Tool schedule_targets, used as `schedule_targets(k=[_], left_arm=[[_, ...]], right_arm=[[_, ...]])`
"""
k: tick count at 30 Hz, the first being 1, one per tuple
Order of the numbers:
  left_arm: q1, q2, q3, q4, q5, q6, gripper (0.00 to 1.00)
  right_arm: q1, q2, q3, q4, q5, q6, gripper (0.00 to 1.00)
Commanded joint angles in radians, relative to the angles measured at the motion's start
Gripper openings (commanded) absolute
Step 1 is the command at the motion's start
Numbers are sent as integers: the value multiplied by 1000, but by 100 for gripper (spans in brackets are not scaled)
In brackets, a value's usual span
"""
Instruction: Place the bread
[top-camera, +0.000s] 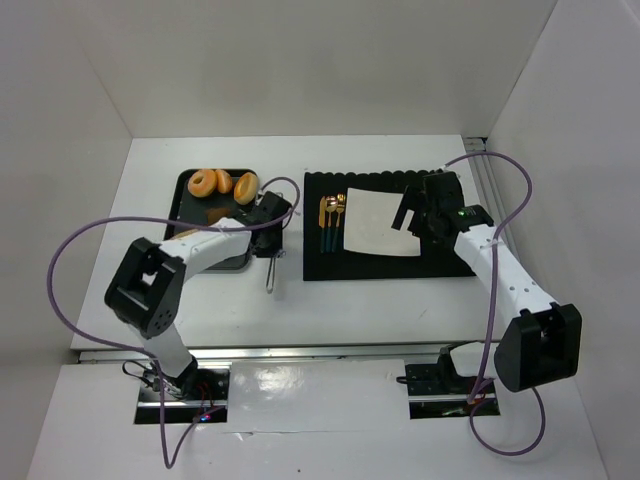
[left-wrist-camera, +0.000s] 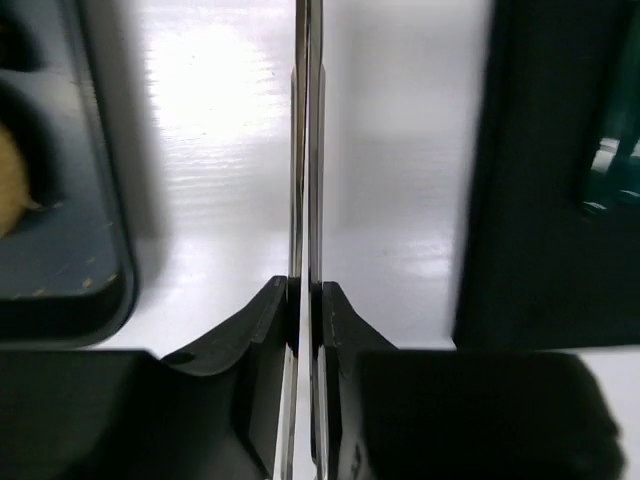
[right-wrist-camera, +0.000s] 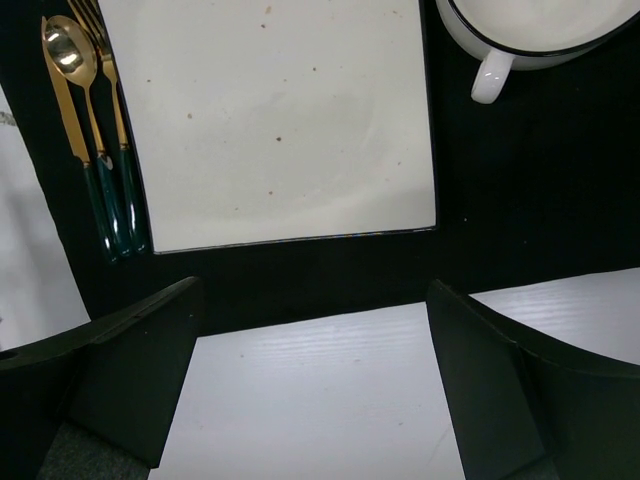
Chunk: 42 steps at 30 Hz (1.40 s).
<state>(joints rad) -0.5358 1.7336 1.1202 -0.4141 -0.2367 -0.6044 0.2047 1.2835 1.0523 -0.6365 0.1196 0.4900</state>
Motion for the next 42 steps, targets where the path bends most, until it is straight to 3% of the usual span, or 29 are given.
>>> schedule_targets(k=[1,6,10,17,19,22,36,38,42], left_arm=[[-7,-163,72,-58,-9,15,25],[14,-324,131,-193,-42,25,25],[114,-374,210,-391,-42,-21,27],[273,-466,219,-569,-30,-84,47],[298,-476,219,-604,-21,-84,49],[336,-509,198,-640,-21,-136,51],[576,-687,46,-629,240,-153,52],[623,-732,18,-629,252,-184,58],[695,-775,-2,-629,293,-209,61]], right_arm=[[2,0,14,58,-6,10,99],[2,0,14,69,-15,10,99],[2,10,32,69,-26,10,99],[2,28,77,78,-63,1,99],[2,28,95,78,-63,1,99],[2,28,110,67,-72,-8,99],[2,-55,155,46,-28,-18,99],[2,-55,155,46,-28,-18,99],[2,-35,164,46,-38,-18,99]])
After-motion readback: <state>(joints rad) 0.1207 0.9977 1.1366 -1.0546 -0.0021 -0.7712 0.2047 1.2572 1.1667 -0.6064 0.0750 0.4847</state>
